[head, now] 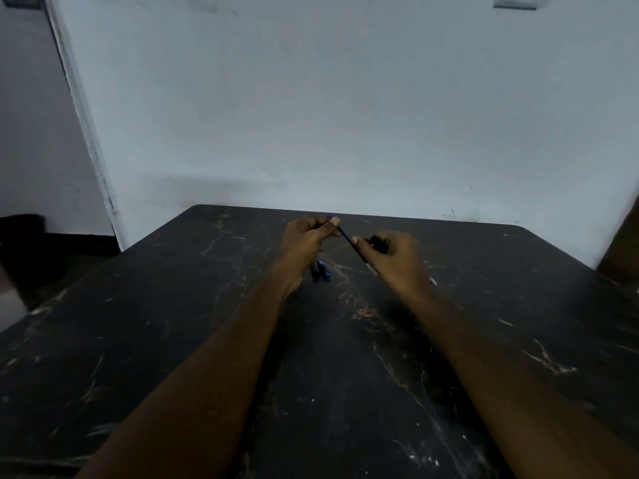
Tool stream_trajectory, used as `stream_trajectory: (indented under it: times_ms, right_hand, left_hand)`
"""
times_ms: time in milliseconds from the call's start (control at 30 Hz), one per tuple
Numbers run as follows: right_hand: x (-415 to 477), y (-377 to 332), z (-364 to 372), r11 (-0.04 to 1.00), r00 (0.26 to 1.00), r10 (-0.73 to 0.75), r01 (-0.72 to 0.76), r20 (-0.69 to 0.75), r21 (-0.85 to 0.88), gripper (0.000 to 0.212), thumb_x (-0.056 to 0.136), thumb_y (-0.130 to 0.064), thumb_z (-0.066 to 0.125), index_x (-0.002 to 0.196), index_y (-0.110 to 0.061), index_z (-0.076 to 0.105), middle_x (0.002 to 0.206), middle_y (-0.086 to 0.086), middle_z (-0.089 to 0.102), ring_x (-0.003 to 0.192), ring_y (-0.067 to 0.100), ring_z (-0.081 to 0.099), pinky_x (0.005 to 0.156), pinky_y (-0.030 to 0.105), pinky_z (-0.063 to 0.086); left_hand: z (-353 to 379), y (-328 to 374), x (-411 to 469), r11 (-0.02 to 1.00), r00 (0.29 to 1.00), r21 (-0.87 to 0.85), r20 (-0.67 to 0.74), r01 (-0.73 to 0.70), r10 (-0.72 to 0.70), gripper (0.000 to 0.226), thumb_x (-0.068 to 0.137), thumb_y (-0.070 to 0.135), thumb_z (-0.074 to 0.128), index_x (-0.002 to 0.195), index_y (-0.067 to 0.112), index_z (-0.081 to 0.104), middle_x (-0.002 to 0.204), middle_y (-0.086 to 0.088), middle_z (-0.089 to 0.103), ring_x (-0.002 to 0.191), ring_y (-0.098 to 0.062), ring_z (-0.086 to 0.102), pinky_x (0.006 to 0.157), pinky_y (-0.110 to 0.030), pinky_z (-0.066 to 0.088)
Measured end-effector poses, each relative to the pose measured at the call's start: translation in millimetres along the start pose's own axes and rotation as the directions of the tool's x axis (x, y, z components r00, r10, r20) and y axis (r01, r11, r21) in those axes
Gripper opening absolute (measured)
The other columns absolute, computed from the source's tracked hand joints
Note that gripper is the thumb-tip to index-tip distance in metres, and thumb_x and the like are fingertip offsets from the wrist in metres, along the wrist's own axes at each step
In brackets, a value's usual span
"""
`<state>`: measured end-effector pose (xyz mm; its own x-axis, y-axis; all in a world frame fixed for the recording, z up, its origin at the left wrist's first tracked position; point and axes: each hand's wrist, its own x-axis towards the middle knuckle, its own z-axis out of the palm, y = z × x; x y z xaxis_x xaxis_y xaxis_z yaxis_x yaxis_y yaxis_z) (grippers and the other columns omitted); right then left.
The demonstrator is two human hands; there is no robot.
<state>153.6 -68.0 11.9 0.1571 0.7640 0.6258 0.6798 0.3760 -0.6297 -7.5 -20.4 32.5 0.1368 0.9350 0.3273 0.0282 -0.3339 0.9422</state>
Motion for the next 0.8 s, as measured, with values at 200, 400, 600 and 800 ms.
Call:
stream_trajectory:
  times_ms: [200, 400, 600, 800]
  right_hand:
    - [-1, 2, -3, 0.98, 0.984, 0.17, -0.164, 0.048, -0.112, 0.033, 0.09, -0.061, 0.049, 0.093, -0.03, 0.06, 0.082, -0.01, 0.061, 0.077, 0.01, 0.059, 0.068, 0.032, 0.047]
    - [-1, 4, -5, 0.974, 0.968, 0.198, -0.177, 0.152, -0.143, 0.023, 0.1, -0.04, 0.038, 0.093, -0.023, 0.051, 0.079, 0.001, 0.058, 0.07, 0.017, 0.054, 0.075, 0.047, 0.049]
    - [-1, 5, 0, 0.994, 0.991, 0.048, -0.035, 0.125, -0.103, 0.016, 0.098, -0.03, 0.052, 0.107, -0.02, 0.063, 0.094, -0.005, 0.06, 0.084, 0.013, 0.055, 0.077, 0.038, 0.048]
    - [2, 14, 3, 0.997, 0.997, -0.051, 0.053, 0.05, -0.049, 0.012, 0.092, -0.022, 0.063, 0.103, -0.019, 0.067, 0.097, -0.005, 0.062, 0.094, 0.017, 0.057, 0.079, 0.039, 0.05]
  left_hand:
    - [-13, 3, 5, 0.981, 0.974, -0.187, -0.204, 0.059, -0.097, 0.025, 0.095, 0.028, 0.06, 0.1, 0.006, 0.071, 0.085, 0.004, 0.069, 0.063, -0.001, 0.05, 0.055, -0.019, 0.037]
    - [-16, 0, 8, 0.973, 0.962, -0.222, -0.245, 0.062, -0.117, 0.029, 0.096, 0.027, 0.058, 0.106, 0.002, 0.07, 0.083, 0.006, 0.068, 0.062, -0.003, 0.047, 0.048, -0.012, 0.039]
    - [-13, 0, 7, 0.981, 0.963, -0.192, -0.258, 0.033, -0.083, 0.028, 0.097, 0.027, 0.058, 0.102, 0.003, 0.07, 0.081, 0.007, 0.067, 0.06, -0.002, 0.047, 0.046, -0.01, 0.039]
    - [-12, -2, 9, 0.982, 0.958, -0.187, -0.277, 0.026, -0.079, 0.027, 0.096, 0.028, 0.059, 0.098, 0.005, 0.072, 0.078, 0.009, 0.067, 0.061, -0.002, 0.047, 0.052, -0.015, 0.039]
